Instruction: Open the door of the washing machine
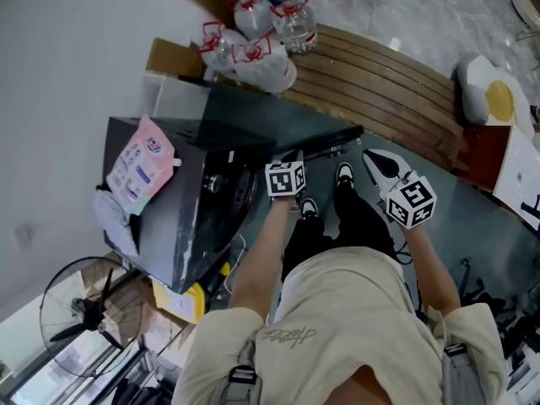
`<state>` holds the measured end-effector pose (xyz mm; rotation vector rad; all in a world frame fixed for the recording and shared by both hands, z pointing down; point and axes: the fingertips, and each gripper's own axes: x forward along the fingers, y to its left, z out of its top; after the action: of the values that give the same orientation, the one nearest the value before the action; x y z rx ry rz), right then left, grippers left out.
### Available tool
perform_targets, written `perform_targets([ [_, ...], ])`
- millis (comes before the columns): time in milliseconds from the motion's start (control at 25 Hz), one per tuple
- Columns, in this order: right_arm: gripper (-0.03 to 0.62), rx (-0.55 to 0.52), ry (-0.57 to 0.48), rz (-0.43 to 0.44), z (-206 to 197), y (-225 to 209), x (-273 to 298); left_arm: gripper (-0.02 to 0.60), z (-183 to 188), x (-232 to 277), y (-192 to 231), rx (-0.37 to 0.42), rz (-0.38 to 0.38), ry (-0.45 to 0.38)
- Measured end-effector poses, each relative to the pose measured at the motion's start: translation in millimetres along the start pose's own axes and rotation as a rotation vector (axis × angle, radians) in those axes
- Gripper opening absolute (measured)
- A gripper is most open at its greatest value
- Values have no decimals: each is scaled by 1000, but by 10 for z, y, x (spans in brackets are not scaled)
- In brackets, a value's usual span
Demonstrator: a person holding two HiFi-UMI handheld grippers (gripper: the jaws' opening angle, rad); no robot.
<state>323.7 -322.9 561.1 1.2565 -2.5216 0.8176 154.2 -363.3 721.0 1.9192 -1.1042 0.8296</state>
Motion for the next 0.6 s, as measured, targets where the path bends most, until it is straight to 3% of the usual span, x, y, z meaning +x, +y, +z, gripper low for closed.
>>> perform_targets([
  [600,2,-21,46,67,229,-290,307,18,485,149,281,-82,73,-49],
])
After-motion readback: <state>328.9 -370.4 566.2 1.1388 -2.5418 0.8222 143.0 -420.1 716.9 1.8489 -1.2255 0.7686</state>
